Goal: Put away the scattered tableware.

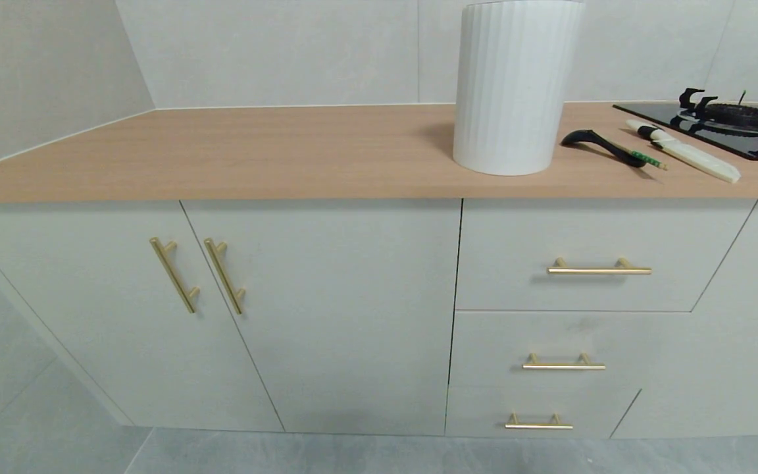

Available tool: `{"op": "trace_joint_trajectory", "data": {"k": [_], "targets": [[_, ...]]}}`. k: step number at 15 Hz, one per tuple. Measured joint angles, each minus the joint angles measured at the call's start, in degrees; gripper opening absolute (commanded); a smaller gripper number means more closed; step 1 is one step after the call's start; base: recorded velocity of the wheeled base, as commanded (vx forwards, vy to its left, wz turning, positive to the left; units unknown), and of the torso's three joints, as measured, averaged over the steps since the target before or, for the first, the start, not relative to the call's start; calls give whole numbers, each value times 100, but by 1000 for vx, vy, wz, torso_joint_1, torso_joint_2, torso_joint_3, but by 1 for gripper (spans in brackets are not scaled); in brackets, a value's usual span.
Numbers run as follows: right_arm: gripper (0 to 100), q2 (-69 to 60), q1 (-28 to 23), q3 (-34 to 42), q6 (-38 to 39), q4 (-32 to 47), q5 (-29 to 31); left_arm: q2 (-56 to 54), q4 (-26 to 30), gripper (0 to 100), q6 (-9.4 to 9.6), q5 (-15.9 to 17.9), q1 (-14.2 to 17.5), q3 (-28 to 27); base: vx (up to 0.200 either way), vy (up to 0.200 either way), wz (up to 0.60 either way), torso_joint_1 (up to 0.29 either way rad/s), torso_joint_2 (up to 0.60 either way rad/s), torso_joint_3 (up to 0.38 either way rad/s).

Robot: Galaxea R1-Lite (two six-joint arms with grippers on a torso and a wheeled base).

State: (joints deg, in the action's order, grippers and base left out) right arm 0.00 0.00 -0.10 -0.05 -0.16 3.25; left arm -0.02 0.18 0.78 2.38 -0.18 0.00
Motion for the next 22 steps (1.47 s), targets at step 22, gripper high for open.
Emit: {"op": "trace_joint_trajectory", "data": {"k": [22], "targets": [[100, 5670, 870, -1796, 48, -719, -1047, 0, 0, 100, 0, -2, 0, 0, 0, 0, 0, 0, 0, 0]]}}
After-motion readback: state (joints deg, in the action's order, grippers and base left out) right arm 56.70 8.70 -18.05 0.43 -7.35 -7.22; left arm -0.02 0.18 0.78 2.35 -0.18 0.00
